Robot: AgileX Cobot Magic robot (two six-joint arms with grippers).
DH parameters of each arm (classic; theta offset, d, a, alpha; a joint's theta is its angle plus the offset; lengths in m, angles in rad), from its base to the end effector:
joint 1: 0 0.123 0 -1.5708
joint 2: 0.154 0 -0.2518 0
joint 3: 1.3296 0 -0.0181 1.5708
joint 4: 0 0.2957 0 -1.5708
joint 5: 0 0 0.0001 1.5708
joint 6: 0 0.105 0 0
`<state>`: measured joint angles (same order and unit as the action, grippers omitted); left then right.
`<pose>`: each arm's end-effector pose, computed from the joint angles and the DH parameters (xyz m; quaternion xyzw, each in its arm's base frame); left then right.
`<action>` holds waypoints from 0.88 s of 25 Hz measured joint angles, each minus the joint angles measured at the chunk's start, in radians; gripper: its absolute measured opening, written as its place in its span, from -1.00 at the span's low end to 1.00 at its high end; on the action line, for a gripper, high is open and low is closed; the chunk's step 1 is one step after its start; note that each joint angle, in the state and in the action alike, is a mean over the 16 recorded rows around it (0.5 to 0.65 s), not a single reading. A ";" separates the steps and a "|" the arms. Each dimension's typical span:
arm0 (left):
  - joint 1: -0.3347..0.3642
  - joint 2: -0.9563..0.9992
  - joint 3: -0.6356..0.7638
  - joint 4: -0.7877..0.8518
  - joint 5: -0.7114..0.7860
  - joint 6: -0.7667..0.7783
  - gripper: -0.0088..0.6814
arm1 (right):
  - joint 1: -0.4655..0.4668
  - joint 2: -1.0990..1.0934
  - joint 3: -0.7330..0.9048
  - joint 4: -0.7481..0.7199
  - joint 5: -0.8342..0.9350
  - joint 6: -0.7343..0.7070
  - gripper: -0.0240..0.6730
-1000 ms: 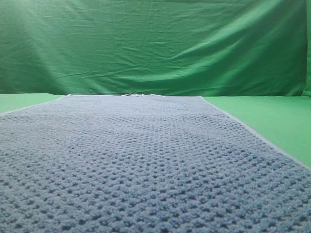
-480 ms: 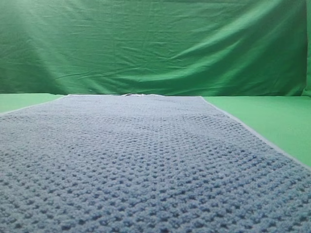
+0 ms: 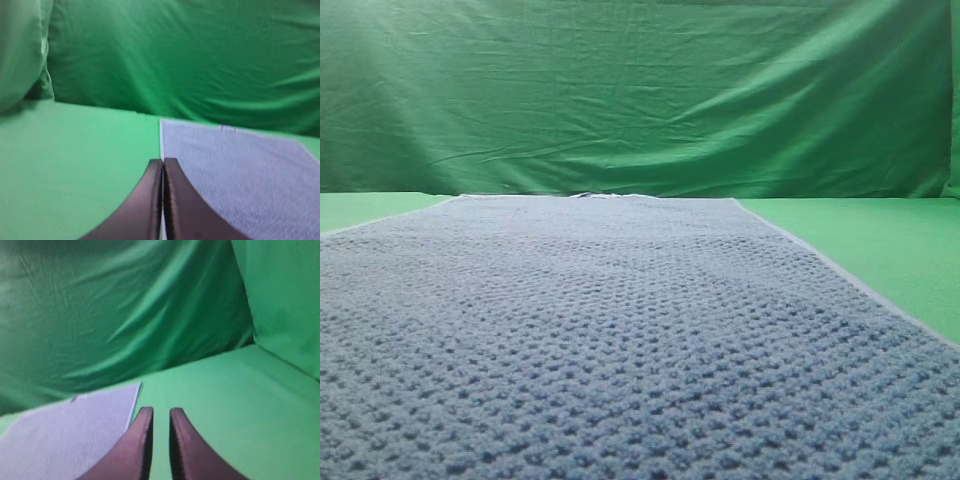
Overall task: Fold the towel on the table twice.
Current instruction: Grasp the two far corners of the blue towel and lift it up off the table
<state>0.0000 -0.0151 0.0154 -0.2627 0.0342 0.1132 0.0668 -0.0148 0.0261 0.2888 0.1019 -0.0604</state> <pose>0.1485 -0.0010 0.2071 -0.0481 0.6861 -0.0572 0.7236 0.1485 0.0130 0.1960 0.0471 0.7132 0.1126 0.6902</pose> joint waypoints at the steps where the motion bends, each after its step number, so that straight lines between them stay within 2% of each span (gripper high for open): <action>1: 0.000 0.000 0.000 -0.010 -0.030 -0.001 -0.97 | 0.000 0.000 0.000 0.012 -0.025 0.001 -0.79; 6: 0.000 0.000 0.000 -0.037 -0.140 -0.028 -0.97 | 0.000 0.000 -0.002 0.048 -0.111 0.010 -0.79; 10: 0.000 0.000 -0.016 -0.040 -0.128 -0.064 -0.97 | 0.001 0.000 -0.029 0.057 -0.075 0.016 -0.79; 14: 0.000 0.007 -0.076 -0.040 -0.020 -0.079 -0.97 | 0.002 0.014 -0.098 0.061 0.037 -0.008 -0.79; 22: -0.019 0.066 -0.283 -0.040 0.355 -0.027 -0.97 | 0.005 0.107 -0.284 0.058 0.356 -0.087 -0.79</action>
<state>-0.0192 0.0512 -0.2676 -0.3026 0.3892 0.0861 0.0721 0.0926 -0.2577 0.3468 0.4577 -0.1476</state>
